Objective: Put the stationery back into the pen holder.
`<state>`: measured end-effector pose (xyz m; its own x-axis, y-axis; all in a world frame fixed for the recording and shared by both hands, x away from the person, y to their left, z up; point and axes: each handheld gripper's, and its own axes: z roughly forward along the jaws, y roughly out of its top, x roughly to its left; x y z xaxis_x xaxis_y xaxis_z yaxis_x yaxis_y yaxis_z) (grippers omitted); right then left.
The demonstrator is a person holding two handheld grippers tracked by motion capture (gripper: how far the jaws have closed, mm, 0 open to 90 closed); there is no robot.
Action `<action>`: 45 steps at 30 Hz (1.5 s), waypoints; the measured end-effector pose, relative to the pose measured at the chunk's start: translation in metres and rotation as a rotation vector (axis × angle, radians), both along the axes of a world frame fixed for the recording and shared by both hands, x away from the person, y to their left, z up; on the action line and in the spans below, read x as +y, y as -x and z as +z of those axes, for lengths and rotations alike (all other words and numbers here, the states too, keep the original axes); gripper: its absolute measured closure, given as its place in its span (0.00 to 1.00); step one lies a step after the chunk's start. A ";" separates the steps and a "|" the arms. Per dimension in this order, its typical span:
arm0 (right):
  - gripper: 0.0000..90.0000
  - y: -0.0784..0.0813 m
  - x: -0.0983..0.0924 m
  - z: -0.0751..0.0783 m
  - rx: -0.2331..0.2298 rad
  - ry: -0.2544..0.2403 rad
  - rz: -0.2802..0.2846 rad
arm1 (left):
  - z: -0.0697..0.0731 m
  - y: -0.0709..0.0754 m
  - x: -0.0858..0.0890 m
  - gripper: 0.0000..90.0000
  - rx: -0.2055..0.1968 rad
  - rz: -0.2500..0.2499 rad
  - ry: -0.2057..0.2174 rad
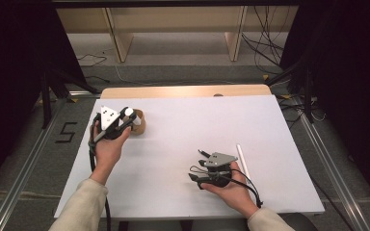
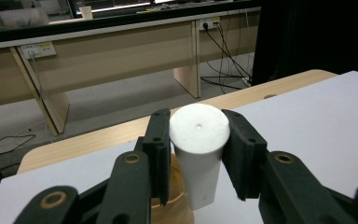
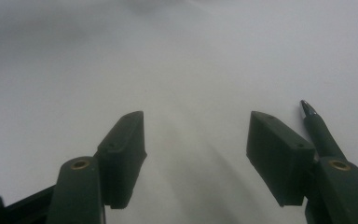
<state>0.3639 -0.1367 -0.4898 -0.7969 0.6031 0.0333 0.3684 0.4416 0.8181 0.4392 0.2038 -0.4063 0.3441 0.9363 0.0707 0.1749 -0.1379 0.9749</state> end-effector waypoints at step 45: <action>0.42 0.000 0.000 -0.001 0.003 0.002 0.001 | -0.033 -0.031 -0.001 0.71 0.065 0.073 -0.127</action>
